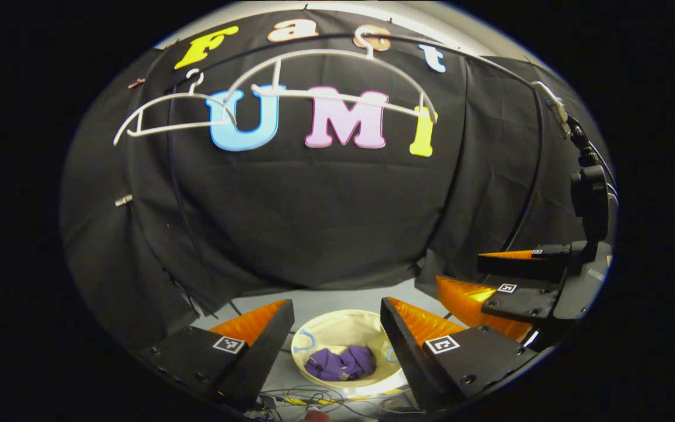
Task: Grasp the clothes on the hanger with both hands and then place them into the laundry hamper below.
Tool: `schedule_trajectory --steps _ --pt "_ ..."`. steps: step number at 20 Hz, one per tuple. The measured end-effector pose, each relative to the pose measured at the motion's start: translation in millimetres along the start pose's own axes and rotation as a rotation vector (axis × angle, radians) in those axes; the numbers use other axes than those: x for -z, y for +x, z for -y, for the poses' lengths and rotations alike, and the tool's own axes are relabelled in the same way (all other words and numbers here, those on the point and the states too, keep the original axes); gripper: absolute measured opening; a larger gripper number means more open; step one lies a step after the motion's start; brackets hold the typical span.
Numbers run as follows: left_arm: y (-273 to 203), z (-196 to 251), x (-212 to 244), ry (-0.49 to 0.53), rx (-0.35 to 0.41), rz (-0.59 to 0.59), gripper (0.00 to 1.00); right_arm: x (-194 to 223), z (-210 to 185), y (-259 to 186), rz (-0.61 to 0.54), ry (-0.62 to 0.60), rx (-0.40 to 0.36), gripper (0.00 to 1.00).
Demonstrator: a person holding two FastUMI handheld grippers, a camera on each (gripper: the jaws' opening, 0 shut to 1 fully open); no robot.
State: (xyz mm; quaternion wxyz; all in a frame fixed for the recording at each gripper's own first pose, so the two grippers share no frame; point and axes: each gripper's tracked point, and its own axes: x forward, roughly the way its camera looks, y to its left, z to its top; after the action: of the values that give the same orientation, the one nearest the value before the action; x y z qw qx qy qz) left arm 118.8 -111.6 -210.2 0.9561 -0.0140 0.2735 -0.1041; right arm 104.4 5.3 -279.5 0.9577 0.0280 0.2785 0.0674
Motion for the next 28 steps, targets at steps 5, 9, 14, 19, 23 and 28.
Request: schedule_trajectory --steps 5,9,14,19,23,28 --pt "-55 1 -62 0.000 -0.012 0.156 0.95 -79 -1 -56 0.202 -0.040 0.026 0.99" --pt "-101 2 -114 0.030 -0.041 0.270 0.95 -141 -3 -96 0.375 -0.072 0.051 0.98" --pt "-150 -1 -164 0.029 -0.069 0.397 0.93 -195 -7 -142 0.533 -0.071 0.072 0.96" --pt "-181 -10 -192 0.035 -0.122 0.465 0.95 -220 -12 -175 0.607 -0.078 0.104 0.99" --pt "-197 -8 -197 0.015 -0.146 0.487 0.92 -212 -21 -186 0.600 -0.057 0.090 0.99" --pt "-203 -12 -196 0.029 -0.181 0.502 0.92 -202 -10 -185 0.571 -0.013 0.103 0.98"
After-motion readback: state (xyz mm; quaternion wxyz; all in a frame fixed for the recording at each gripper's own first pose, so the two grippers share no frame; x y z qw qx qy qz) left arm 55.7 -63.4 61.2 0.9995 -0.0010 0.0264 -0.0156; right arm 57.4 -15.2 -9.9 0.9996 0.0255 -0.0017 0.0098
